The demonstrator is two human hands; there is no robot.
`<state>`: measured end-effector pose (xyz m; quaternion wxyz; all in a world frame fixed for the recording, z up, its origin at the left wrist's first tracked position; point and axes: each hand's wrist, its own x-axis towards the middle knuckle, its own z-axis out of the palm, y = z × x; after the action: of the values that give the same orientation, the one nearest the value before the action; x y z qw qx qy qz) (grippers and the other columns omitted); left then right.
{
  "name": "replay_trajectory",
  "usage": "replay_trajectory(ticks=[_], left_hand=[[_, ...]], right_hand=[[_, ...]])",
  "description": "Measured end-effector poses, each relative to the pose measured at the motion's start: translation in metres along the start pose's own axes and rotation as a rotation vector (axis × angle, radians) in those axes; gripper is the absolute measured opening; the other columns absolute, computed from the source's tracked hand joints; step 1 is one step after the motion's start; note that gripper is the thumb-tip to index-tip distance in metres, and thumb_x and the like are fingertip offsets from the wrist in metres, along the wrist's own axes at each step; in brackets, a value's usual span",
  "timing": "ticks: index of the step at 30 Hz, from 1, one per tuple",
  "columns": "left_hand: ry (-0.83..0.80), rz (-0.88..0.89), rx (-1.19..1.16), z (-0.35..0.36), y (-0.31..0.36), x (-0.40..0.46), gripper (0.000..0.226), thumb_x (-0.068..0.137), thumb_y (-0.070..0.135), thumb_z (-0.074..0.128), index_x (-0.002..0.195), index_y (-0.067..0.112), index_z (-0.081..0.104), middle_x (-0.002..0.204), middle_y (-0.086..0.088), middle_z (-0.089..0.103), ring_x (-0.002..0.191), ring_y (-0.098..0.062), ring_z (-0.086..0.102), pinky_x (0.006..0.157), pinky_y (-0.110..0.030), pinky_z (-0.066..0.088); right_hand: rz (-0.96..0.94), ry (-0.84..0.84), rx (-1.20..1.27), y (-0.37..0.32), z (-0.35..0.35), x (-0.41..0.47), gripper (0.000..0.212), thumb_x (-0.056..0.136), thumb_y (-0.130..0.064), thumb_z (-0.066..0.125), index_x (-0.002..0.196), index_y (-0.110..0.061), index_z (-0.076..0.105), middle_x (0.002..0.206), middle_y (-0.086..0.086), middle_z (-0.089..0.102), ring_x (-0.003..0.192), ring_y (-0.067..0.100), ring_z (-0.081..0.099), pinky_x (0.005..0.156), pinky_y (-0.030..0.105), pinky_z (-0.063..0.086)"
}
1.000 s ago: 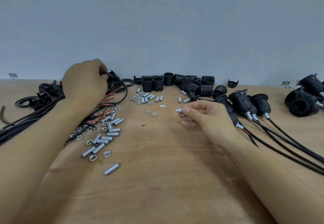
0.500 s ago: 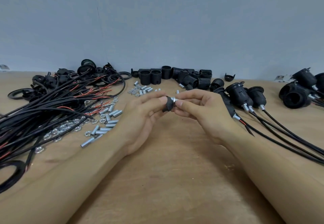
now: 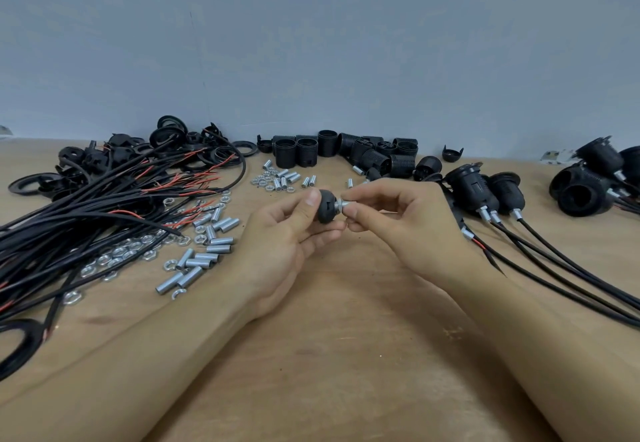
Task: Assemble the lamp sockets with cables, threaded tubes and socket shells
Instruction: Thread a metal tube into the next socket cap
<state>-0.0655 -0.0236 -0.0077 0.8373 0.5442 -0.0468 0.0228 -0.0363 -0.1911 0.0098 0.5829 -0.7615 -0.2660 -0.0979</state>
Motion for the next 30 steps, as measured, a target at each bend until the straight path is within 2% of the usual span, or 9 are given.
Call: replay_trajectory(ticks=[5,10,13,17,19,22,24,27,30], left_hand=[[-0.011,0.001,0.081,-0.0029,0.0007,0.0013,0.041,0.081,0.031,0.059,0.117,0.012,0.068,0.108,-0.006,0.074,0.096,-0.016,0.069,0.076,-0.023,0.053],[-0.054,0.073,0.091,-0.0011,-0.0024,0.0001,0.037,0.078,0.022,0.064,0.114,0.014,0.069,0.098,0.002,0.075,0.096,-0.011,0.068,0.086,-0.025,0.055],[-0.007,0.081,0.071,-0.0006,-0.0025,0.0028,0.03,0.086,0.017,0.061,0.114,0.011,0.069,0.094,0.003,0.075,0.092,-0.013,0.068,0.085,-0.025,0.056],[0.004,0.085,0.103,-0.0007,-0.002,0.0033,0.036,0.08,0.021,0.063,0.114,0.009,0.069,0.1,-0.002,0.075,0.096,-0.014,0.069,0.088,-0.028,0.056],[-0.016,0.087,0.122,0.0001,-0.0023,0.0018,0.04,0.078,0.024,0.063,0.115,0.009,0.069,0.102,-0.004,0.075,0.098,-0.015,0.069,0.09,-0.029,0.056],[-0.015,0.096,0.137,-0.0002,-0.002,0.0022,0.039,0.078,0.025,0.063,0.114,0.011,0.07,0.097,0.001,0.075,0.095,-0.013,0.069,0.088,-0.028,0.056],[-0.004,0.097,0.134,-0.0012,-0.0019,0.0033,0.038,0.078,0.026,0.062,0.112,0.011,0.07,0.095,0.001,0.075,0.093,-0.012,0.069,0.085,-0.027,0.055],[-0.016,0.102,0.156,-0.0015,-0.0023,0.0029,0.039,0.079,0.026,0.062,0.113,0.01,0.07,0.101,-0.004,0.074,0.097,-0.014,0.068,0.086,-0.028,0.054],[-0.018,0.105,0.161,-0.001,-0.0024,0.0026,0.041,0.08,0.026,0.062,0.117,0.008,0.069,0.101,-0.003,0.074,0.096,-0.014,0.068,0.086,-0.028,0.054]], right_hand=[[0.033,0.024,0.048,0.0017,0.0021,0.0014,0.007,0.089,-0.013,0.07,0.084,-0.017,0.072,0.069,0.005,0.072,0.06,0.017,0.069,0.061,0.024,0.057],[0.16,0.052,-0.069,0.0044,0.0046,-0.0002,0.05,0.099,-0.042,0.052,0.06,-0.012,0.061,0.045,0.005,0.055,0.039,0.016,0.052,0.041,0.026,0.045],[0.207,0.014,-0.049,0.0031,0.0054,0.0007,0.054,0.097,-0.056,0.046,0.071,-0.013,0.064,0.054,0.004,0.059,0.043,0.017,0.055,0.041,0.028,0.045],[0.162,-0.055,-0.027,0.0039,0.0023,-0.0001,0.024,0.096,-0.038,0.056,0.087,-0.015,0.059,0.065,-0.002,0.062,0.055,0.014,0.06,0.042,0.03,0.046],[0.174,-0.025,-0.057,0.0051,0.0042,-0.0006,0.036,0.1,-0.04,0.053,0.077,-0.013,0.059,0.056,0.002,0.059,0.044,0.013,0.055,0.038,0.023,0.04],[0.215,0.003,-0.057,0.002,0.0048,-0.0005,0.063,0.097,-0.059,0.041,0.066,-0.008,0.061,0.047,0.009,0.058,0.037,0.016,0.053,0.036,0.016,0.036],[0.211,-0.019,-0.057,0.0007,0.0032,-0.0005,0.057,0.096,-0.06,0.043,0.072,-0.012,0.061,0.053,0.005,0.061,0.042,0.015,0.056,0.039,0.017,0.037],[0.194,-0.04,-0.034,0.0033,0.0029,-0.0005,0.034,0.098,-0.043,0.054,0.078,-0.016,0.059,0.055,0.001,0.06,0.043,0.015,0.056,0.037,0.019,0.036],[0.251,-0.032,-0.04,0.0033,0.0044,-0.0005,0.06,0.093,-0.06,0.046,0.065,-0.009,0.06,0.045,0.007,0.055,0.036,0.018,0.051,0.035,0.018,0.036]])
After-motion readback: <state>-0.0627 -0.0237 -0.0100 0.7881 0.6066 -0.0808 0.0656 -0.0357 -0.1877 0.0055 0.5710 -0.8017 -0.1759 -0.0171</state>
